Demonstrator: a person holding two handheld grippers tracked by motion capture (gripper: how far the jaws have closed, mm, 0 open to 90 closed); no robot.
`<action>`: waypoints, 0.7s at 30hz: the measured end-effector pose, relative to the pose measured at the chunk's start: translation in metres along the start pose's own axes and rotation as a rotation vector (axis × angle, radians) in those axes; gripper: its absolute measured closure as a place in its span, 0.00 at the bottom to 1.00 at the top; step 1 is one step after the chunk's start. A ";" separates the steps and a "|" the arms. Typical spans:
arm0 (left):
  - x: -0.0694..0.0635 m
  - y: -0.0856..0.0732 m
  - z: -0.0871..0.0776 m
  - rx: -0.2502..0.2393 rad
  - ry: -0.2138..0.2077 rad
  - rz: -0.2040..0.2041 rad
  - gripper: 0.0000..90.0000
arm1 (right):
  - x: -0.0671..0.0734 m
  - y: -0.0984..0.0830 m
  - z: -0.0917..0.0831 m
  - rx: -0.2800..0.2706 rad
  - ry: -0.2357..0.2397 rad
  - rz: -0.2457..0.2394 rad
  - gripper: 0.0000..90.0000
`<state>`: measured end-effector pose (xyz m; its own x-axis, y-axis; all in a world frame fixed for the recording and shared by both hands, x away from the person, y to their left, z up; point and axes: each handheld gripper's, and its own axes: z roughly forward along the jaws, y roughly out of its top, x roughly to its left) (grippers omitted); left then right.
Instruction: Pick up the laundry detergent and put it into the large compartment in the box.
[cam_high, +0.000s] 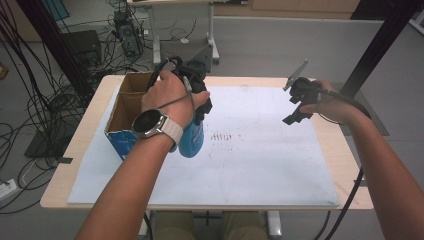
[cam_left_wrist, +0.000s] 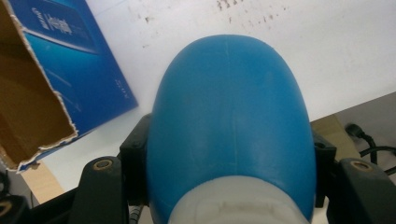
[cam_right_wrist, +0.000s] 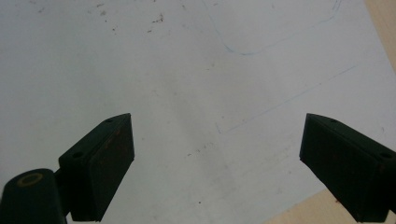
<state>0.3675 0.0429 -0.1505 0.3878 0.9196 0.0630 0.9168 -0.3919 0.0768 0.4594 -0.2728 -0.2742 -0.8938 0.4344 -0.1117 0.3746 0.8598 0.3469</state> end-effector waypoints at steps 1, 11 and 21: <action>0.001 0.000 -0.002 -0.005 0.003 -0.006 0.43 | 0.000 0.000 0.000 -0.001 0.000 0.001 0.11; 0.012 0.003 -0.023 -0.015 0.010 -0.031 0.43 | 0.001 0.000 0.000 0.004 0.000 0.001 0.11; 0.025 0.005 -0.039 -0.029 0.017 -0.062 0.43 | 0.000 0.000 0.000 0.006 -0.001 0.007 0.11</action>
<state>0.3785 0.0631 -0.1102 0.3286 0.9415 0.0741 0.9357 -0.3353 0.1099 0.4592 -0.2729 -0.2749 -0.8910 0.4404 -0.1105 0.3818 0.8584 0.3425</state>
